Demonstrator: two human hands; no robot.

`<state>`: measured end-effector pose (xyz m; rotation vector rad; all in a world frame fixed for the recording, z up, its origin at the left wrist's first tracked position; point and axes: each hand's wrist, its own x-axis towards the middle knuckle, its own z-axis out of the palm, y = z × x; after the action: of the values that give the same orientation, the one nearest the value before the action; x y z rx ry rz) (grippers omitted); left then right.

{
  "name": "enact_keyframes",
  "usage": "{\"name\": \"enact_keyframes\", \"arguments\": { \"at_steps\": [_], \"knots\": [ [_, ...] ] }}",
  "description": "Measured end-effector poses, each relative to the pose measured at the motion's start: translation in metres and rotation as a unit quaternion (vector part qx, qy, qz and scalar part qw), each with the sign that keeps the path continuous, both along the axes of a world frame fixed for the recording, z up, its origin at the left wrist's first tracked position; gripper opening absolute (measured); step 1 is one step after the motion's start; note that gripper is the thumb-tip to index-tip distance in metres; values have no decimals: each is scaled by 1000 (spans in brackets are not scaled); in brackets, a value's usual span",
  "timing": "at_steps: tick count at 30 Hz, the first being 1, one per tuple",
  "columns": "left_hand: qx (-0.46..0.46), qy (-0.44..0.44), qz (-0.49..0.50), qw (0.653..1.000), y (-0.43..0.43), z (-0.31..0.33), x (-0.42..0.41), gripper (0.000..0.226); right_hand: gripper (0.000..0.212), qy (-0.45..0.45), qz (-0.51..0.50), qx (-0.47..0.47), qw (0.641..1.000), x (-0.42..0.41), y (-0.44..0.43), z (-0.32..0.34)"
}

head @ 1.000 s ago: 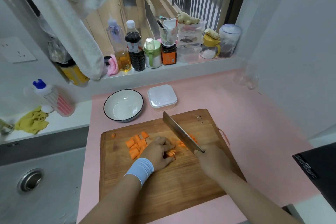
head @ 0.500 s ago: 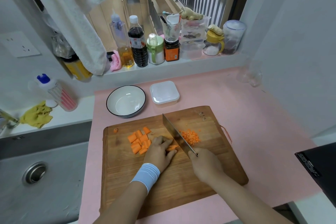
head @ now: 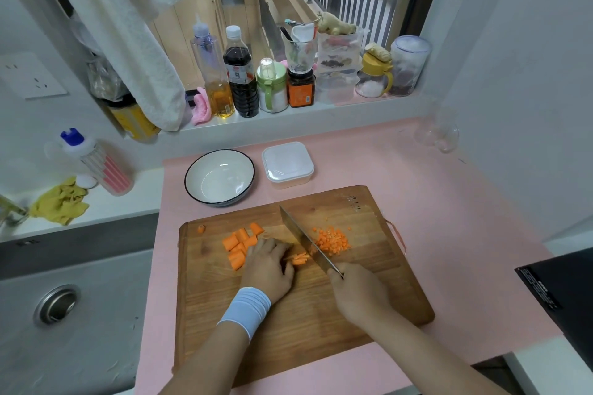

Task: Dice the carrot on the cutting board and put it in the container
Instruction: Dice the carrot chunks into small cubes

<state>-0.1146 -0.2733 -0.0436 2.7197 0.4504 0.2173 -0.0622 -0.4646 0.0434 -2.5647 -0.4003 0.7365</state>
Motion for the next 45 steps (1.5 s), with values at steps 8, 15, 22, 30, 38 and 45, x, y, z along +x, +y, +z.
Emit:
{"name": "enact_keyframes", "arguments": {
  "at_steps": [8, 15, 22, 30, 38, 45],
  "knots": [
    [30, 17, 12, 999, 16, 2, 5, 14, 35, 2, 0, -5, 1000, 0, 5, 1],
    [-29, 34, -17, 999, 6, 8, 22, 28, 37, 3, -10, -4, 1000, 1, 2, 2],
    [-35, 9, -44, 998, 0, -5, 13, 28, 36, 11, -12, 5, 1000, -1, 4, -1],
    [-47, -53, 8, 997, -9, -8, -4, 32, 40, 16, -5, 16, 1000, -2, 9, 4],
    [-74, -120, -61, 988, 3, -15, -15, 16, 40, 27, 2, 28, 999, -6, 4, 6],
    [-58, -144, -116, 981, 1, -17, -22, 14, 40, 25, -4, 26, 999, -12, 8, 2]
  ]
}}
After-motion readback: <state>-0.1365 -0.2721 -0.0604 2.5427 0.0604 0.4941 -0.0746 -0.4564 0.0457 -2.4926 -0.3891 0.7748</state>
